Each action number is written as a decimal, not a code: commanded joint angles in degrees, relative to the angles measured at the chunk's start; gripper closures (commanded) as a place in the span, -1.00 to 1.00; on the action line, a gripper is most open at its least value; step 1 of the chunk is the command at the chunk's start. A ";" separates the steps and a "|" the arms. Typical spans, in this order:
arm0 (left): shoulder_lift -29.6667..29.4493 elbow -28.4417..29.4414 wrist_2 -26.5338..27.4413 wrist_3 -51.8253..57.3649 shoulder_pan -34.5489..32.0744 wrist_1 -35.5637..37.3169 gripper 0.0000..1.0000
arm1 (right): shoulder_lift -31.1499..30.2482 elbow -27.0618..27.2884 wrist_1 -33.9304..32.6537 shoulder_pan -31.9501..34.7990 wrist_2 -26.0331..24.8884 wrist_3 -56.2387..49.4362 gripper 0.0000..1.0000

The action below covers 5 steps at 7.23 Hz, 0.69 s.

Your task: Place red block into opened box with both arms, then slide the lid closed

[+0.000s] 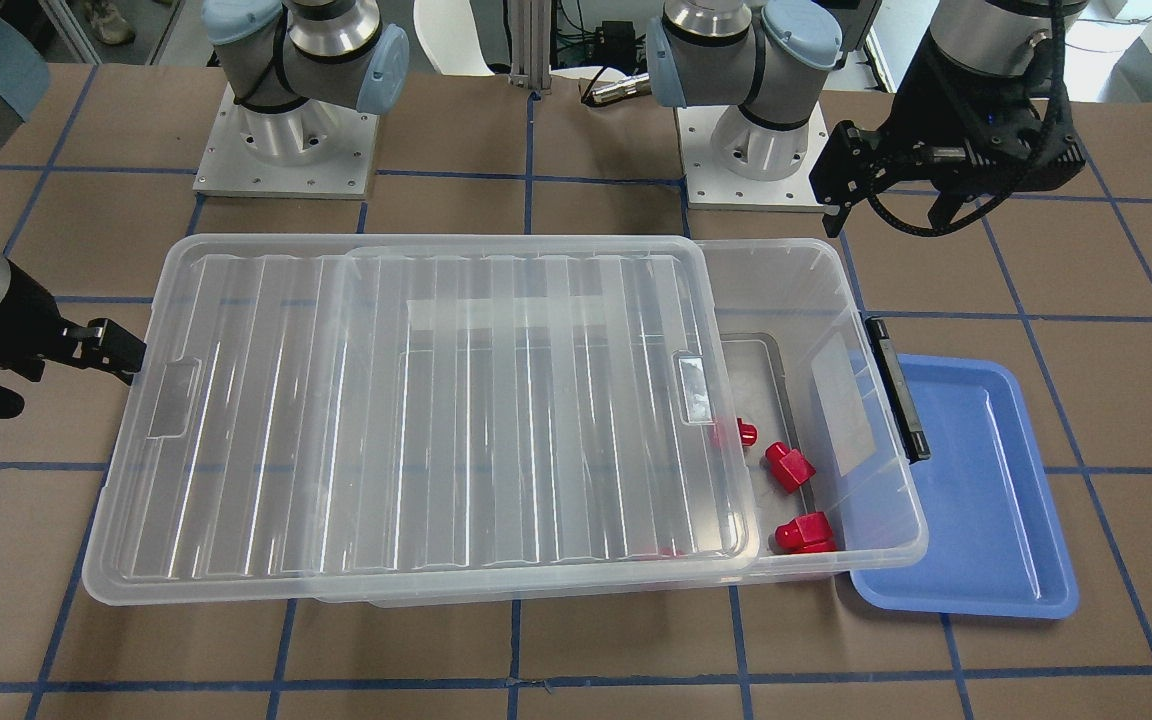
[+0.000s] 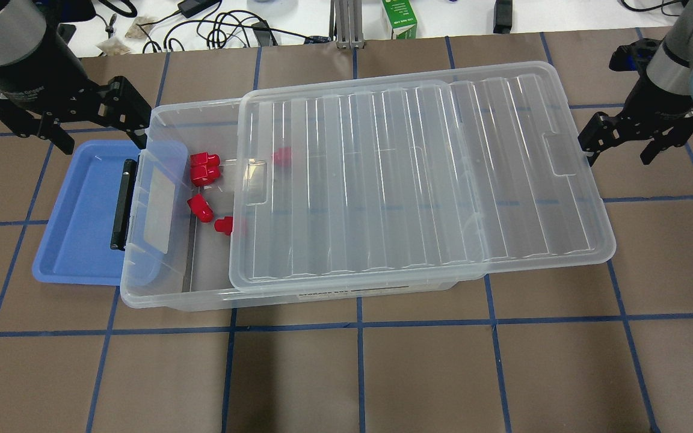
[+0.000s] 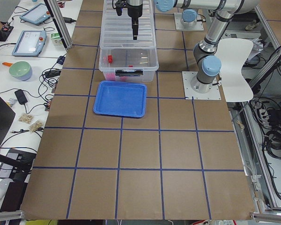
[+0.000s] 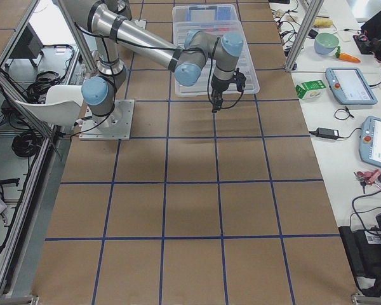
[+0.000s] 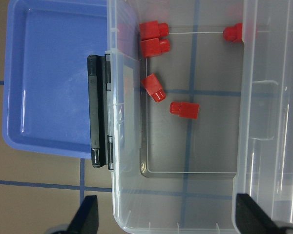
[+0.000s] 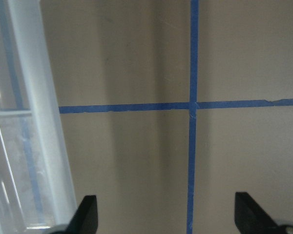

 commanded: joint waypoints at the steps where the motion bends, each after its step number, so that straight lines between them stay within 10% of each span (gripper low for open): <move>1: 0.60 -0.17 0.14 0.32 -0.22 -0.30 -1.00 | 0.03 0.00 0.02 2.43 0.04 2.93 -1.00; 5: 0.25 0.18 -0.30 0.49 -3.57 0.32 -1.00 | 0.12 0.00 -0.59 10.15 0.04 12.58 -1.00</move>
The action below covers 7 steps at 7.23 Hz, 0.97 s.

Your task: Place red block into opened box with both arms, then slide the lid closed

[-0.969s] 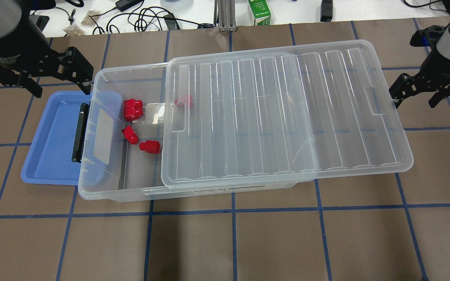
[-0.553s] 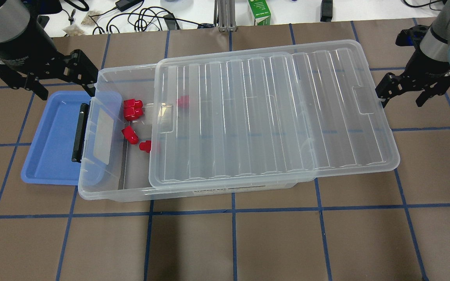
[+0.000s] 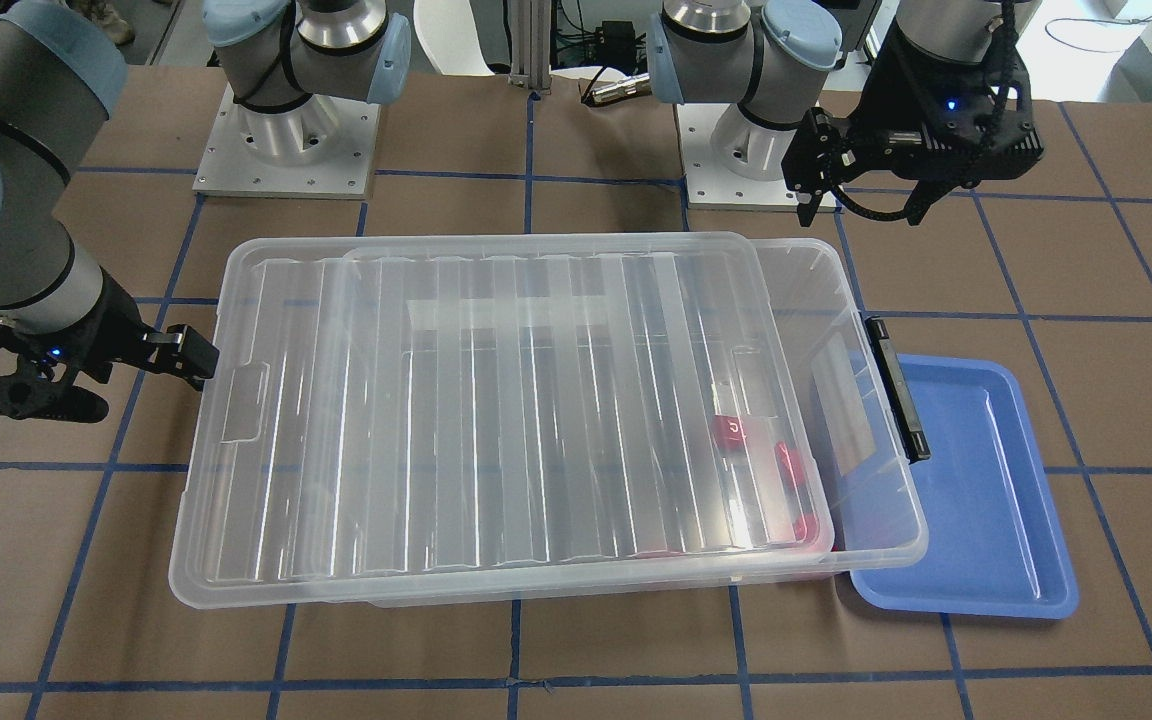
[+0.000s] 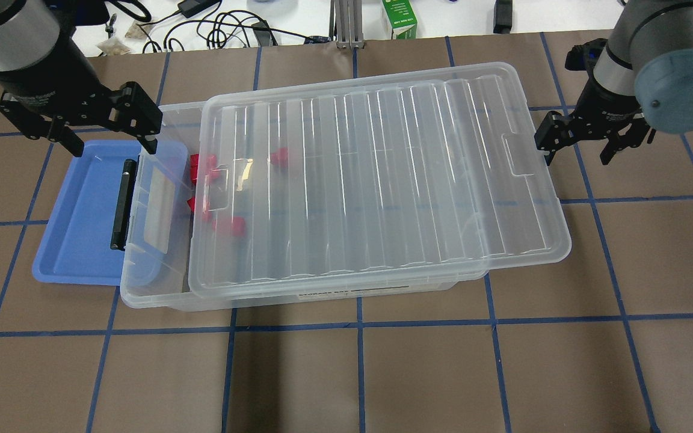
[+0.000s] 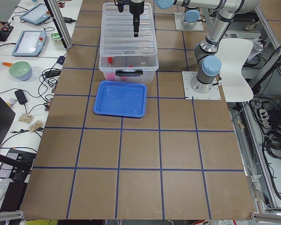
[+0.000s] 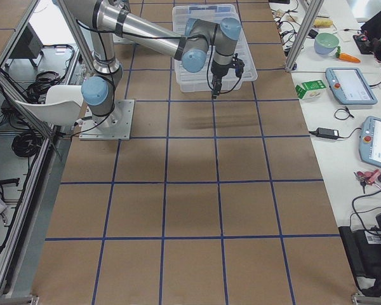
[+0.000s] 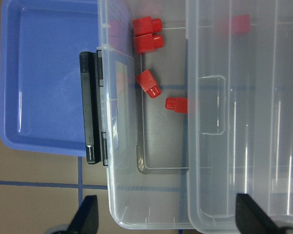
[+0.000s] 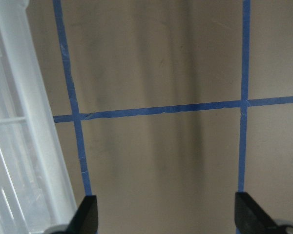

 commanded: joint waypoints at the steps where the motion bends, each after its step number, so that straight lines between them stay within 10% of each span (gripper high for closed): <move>1: -0.60 1.05 -0.21 -0.52 -0.32 0.34 -1.00 | 0.23 0.00 -0.19 3.95 0.04 5.00 -1.00; 7: -1.21 1.23 0.13 -0.96 1.52 0.25 -1.00 | 0.49 -0.09 -0.19 6.86 -0.14 8.45 -1.00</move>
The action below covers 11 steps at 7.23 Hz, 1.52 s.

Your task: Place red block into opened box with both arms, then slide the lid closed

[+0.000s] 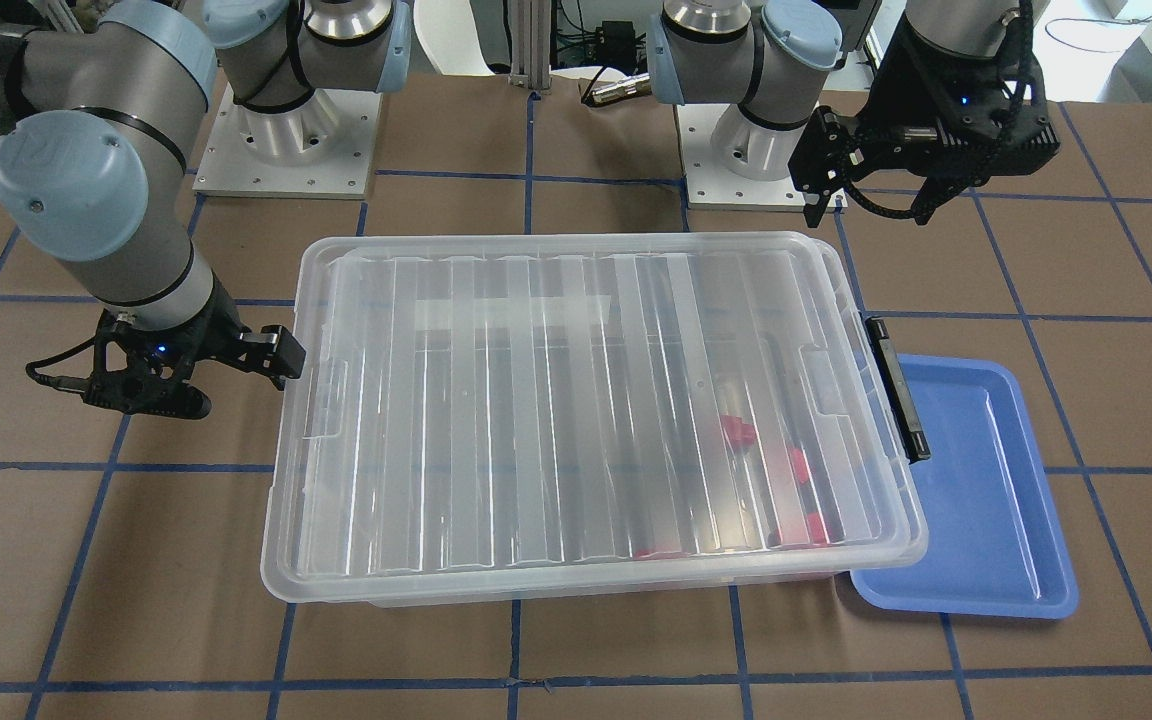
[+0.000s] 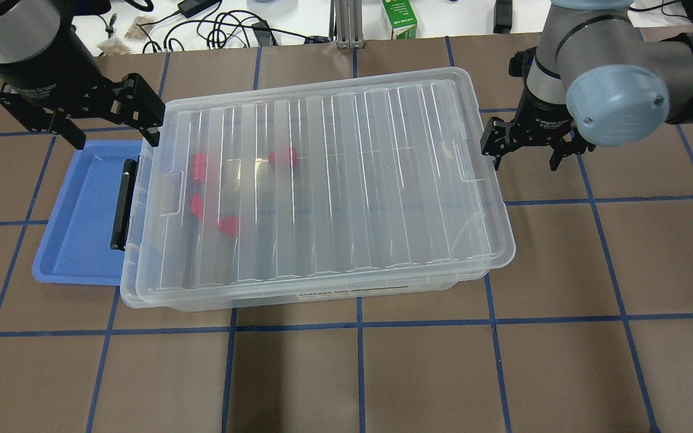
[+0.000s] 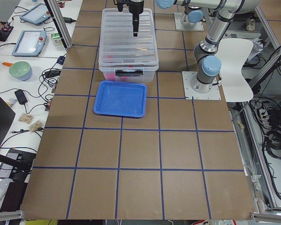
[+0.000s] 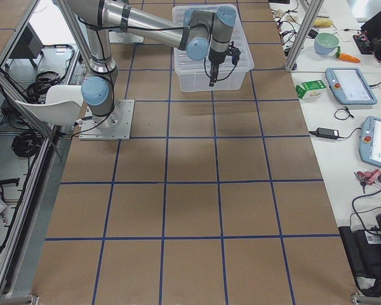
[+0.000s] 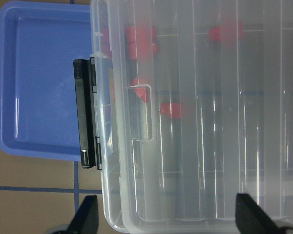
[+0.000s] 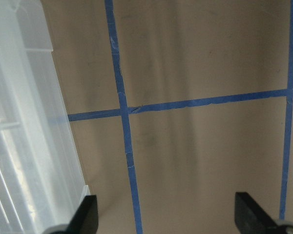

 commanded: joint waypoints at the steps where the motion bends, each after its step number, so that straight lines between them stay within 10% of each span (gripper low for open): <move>1: -1.05 0.64 0.21 -0.06 -0.17 -0.50 -1.00 | -0.17 -1.16 -0.08 -0.01 -0.11 0.02 -1.00; 4: -1.58 0.55 0.03 -0.06 -0.70 -0.51 -1.00 | -3.05 -8.26 7.34 0.16 -0.02 0.02 -1.00; 11: -1.05 0.55 0.29 -0.06 -0.79 -0.16 -1.00 | -9.75 -5.83 12.05 0.25 4.64 -5.57 -1.00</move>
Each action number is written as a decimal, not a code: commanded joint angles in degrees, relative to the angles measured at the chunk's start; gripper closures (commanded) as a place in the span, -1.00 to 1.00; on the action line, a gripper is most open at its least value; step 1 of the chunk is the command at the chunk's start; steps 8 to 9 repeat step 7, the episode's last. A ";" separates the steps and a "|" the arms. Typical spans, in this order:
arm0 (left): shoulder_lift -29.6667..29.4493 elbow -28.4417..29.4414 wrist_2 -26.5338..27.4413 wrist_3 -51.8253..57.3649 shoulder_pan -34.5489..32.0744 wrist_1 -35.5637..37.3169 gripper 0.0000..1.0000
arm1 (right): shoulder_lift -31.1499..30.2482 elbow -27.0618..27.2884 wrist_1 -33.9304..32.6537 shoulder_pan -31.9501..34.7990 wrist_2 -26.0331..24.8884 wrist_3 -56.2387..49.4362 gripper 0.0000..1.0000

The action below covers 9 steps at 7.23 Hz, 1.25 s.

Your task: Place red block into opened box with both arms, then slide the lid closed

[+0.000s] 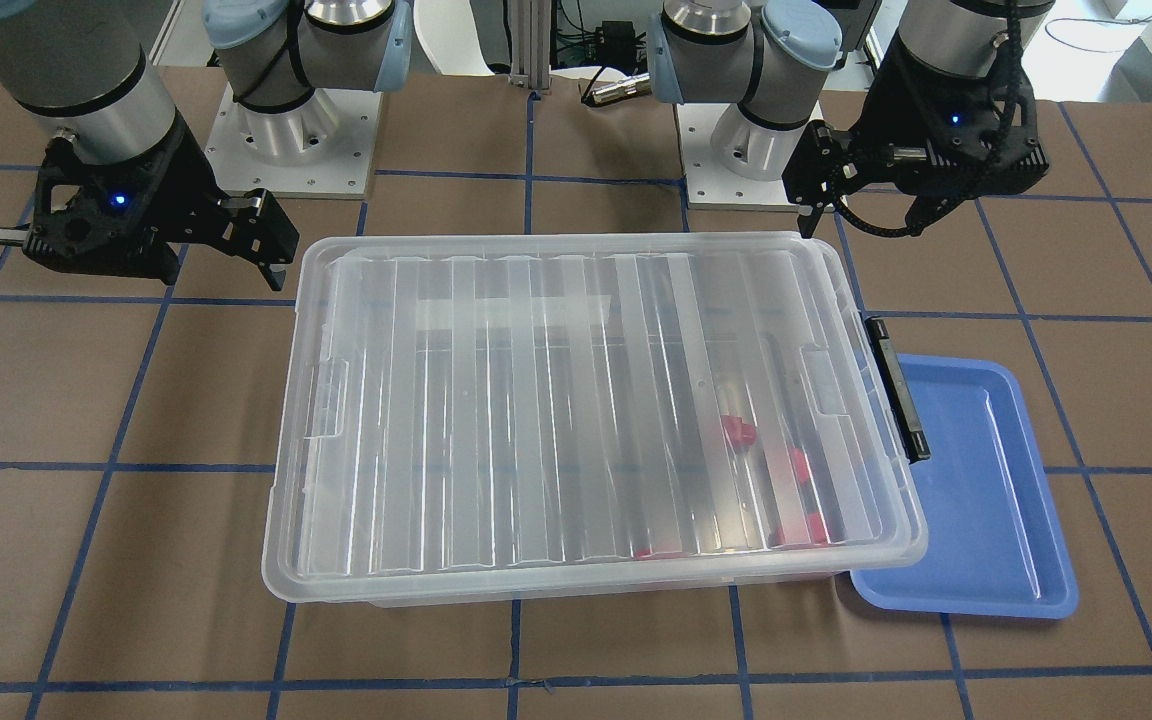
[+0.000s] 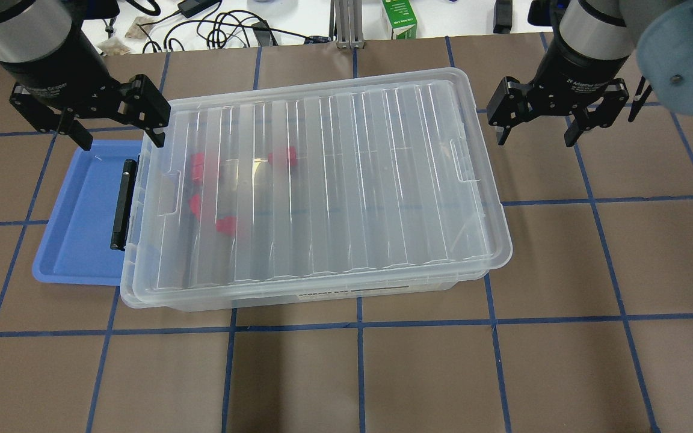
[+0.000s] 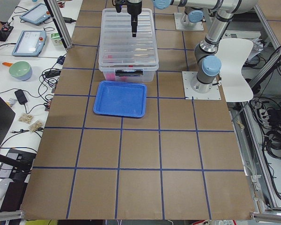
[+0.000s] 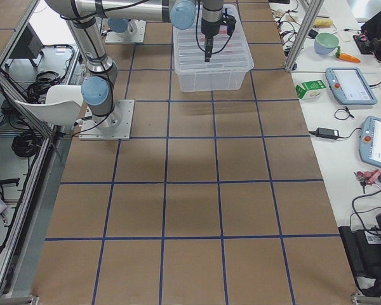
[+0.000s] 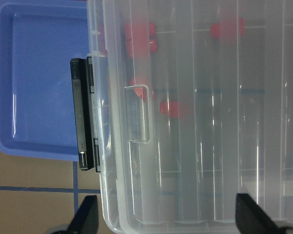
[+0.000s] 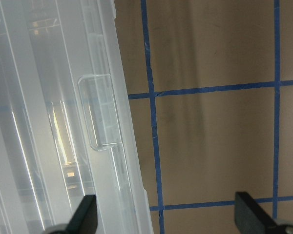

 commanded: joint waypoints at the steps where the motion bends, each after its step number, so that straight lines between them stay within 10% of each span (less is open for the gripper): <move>1: 0.21 -0.01 0.19 -0.01 0.00 0.08 -1.00 | -0.59 0.24 0.23 -0.07 -0.38 -2.76 -1.00; 9: 0.30 -0.36 -0.07 -0.01 0.00 0.08 -1.00 | -2.44 -0.02 -0.56 -0.16 -0.73 -1.88 -1.00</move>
